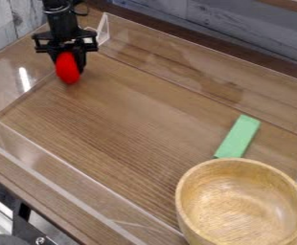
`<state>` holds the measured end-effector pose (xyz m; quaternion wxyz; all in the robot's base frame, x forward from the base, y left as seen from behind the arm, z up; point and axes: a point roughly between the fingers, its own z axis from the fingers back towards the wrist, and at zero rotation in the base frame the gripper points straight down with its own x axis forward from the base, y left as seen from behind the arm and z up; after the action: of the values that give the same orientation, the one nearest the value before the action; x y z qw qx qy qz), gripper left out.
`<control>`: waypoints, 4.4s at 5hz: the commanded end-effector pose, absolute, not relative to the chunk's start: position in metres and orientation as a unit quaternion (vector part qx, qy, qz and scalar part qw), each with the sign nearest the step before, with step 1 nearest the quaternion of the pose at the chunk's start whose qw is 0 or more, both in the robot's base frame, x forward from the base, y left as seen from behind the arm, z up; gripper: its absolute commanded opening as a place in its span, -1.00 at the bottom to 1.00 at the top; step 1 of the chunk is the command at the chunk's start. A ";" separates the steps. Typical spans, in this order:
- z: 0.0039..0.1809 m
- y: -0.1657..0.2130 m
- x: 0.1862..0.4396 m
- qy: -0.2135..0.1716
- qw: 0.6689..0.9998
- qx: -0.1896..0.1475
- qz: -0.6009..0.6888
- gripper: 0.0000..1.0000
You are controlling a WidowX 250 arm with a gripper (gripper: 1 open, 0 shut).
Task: Move the red object to the left side of the table
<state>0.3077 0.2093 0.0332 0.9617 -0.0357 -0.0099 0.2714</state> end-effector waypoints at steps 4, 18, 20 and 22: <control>0.074 0.214 0.320 -0.062 0.957 -0.015 0.282 1.00; 0.108 0.153 0.373 -0.062 0.980 -0.069 0.178 -1.00; 0.094 0.137 0.371 -0.062 0.982 -0.065 0.167 -1.00; 0.077 0.134 0.371 -0.060 0.984 -0.053 0.162 -1.00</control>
<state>0.3658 0.1356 0.0573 0.9831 -0.0610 -0.0335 0.1690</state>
